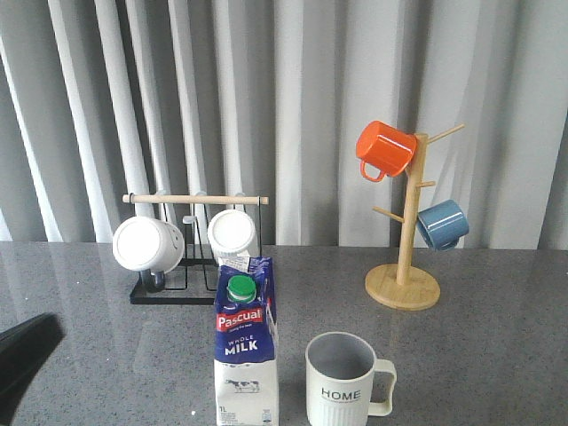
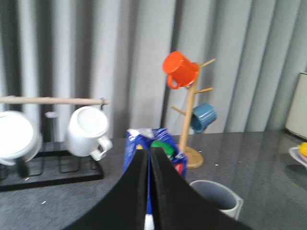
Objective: Place milk next to cup
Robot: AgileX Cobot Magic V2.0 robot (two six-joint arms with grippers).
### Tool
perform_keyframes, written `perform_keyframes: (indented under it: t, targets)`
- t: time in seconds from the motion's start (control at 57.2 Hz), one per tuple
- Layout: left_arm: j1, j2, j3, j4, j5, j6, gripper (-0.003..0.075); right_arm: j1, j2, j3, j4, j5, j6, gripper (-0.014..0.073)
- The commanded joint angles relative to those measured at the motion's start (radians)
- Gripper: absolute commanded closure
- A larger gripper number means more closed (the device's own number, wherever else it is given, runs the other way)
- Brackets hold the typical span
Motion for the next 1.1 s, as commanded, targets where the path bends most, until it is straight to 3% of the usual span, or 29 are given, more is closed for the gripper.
perform_keyframes:
  t: [0.0, 0.192, 0.402, 0.664, 1.083]
  targets:
    - [0.084, -0.125, 0.091, 0.054, -0.073, -0.078, 0.0728, -0.004, 0.001, -0.028, 0.0, -0.071, -0.001, 0.0596]
    - [0.196, -0.369, 0.303, 0.223, -0.073, -0.163, 0.0728, -0.004, 0.001, -0.028, 0.0, -0.071, -0.001, 0.0596]
    - [0.322, -0.636, 0.498, 0.237, -0.031, -0.163, 0.0728, -0.004, 0.001, -0.028, 0.0, -0.071, -0.001, 0.0596]
    - [0.435, -0.82, 0.51, 0.399, 0.228, -0.265, 0.0727, -0.004, 0.001, -0.028, 0.0, -0.071, -0.001, 0.0596]
    - [0.591, -0.823, 0.513, 0.416, 0.247, -0.266, 0.0727, -0.004, 0.001, -0.028, 0.0, -0.07, -0.001, 0.0596]
